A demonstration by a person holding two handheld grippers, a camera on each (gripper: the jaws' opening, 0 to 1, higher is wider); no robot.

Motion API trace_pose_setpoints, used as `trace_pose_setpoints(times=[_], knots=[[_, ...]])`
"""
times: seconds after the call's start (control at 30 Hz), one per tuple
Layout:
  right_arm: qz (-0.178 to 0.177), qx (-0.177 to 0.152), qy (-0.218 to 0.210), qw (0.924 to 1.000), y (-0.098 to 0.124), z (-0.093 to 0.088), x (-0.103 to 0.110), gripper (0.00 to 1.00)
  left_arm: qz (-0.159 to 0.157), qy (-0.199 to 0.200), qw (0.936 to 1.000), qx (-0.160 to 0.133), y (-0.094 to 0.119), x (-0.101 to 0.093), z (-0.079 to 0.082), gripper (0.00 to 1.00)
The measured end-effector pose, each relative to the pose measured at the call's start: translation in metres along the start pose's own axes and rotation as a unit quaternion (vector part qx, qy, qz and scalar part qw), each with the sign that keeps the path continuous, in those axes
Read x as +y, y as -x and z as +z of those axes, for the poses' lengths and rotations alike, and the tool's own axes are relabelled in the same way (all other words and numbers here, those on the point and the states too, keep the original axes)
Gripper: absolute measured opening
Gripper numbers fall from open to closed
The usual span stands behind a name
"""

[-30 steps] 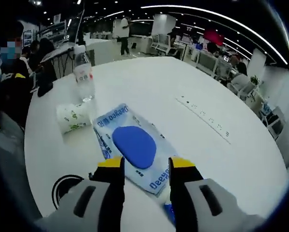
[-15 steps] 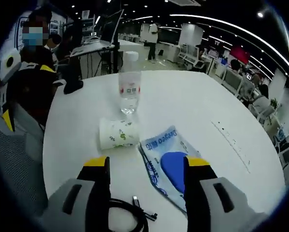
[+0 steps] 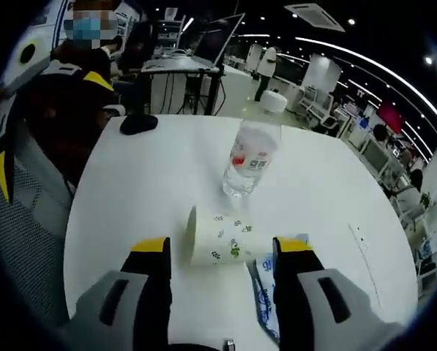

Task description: Arrange the tabletop items into an orderly group along one side of the table until the central work area is clear of visible clutter.

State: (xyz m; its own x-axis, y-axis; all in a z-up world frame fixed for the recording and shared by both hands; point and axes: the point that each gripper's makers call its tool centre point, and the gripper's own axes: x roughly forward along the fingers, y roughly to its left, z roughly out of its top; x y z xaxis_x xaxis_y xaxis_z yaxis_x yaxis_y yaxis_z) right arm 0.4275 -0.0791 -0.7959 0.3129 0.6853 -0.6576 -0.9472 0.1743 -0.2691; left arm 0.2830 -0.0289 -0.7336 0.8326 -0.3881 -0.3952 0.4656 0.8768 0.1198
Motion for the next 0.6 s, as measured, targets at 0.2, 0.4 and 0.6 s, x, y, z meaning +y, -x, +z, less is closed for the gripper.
trace_pose_setpoints(times=[0.2, 0.4, 0.6], knots=[[-0.018, 0.003, 0.034, 0.9992, -0.013, 0.007, 0.001, 0.45, 0.001, 0.000, 1.0000, -0.001, 0.001, 0.001, 0.001, 0.98], [-0.030, 0.012, 0.078, 0.9964, -0.023, 0.008, 0.006, 0.37, 0.001, 0.003, 1.0000, -0.003, 0.001, 0.002, 0.001, 0.97], [-0.051, 0.021, 0.127, 0.9903, -0.032, 0.007, 0.006, 0.27, 0.004, 0.004, 1.0000, -0.002, 0.002, 0.004, 0.000, 0.96]])
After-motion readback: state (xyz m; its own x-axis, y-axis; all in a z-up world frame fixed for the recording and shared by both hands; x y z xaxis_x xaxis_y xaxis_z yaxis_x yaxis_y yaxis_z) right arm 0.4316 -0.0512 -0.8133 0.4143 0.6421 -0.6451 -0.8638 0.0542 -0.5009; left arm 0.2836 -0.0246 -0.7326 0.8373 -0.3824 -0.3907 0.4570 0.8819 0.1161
